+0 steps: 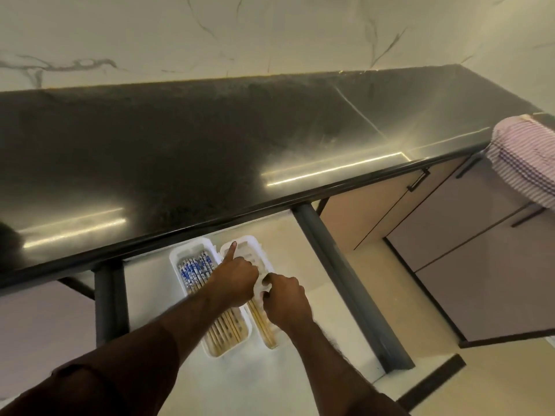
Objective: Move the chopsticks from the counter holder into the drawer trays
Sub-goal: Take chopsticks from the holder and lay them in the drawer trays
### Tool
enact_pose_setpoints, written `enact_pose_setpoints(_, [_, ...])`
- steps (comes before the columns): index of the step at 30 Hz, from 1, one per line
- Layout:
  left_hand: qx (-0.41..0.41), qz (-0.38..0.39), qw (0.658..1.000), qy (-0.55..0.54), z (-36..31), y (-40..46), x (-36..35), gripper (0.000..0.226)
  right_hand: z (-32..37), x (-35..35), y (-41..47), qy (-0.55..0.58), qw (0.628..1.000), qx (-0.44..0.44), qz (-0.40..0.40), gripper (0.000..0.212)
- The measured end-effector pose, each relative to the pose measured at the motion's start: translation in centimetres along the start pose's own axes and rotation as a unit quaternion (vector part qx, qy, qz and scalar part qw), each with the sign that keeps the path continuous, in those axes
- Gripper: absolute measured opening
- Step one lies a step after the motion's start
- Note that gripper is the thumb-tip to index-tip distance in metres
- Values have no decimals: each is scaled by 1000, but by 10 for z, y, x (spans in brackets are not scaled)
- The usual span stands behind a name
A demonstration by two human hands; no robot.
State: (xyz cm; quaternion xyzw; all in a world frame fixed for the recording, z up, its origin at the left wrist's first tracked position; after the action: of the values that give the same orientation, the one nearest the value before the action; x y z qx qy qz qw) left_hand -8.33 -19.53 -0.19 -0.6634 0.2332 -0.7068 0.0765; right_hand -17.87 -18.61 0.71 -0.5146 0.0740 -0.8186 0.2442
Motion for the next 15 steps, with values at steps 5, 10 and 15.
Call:
enact_pose_setpoints(5, [19,-83,994,-70,-7,-61,55,32,19,44,-55,-1,998,30,-46,28])
enact_pose_setpoints(10, [52,-196,960,-195,-9,-144,115,46,57,91,-123,-8,990,78,-120,29])
enact_pose_setpoints(15, [50,-304,925,-221,16,-230,160,44,126,131,-176,15,972,138,-189,28])
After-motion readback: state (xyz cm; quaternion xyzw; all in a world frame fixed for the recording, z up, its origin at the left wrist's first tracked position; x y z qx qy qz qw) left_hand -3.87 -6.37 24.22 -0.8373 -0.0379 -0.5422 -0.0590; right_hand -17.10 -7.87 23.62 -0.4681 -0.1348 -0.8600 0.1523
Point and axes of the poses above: each hand's wrist, its own y-axis towards the middle knuckle, its own x-axis out of the back of the hand, z = x × y, the point moved 8 cm from there along y, towards the middle knuckle, and after that the axes turned 5 degrees about z, right-handed, at the moved point
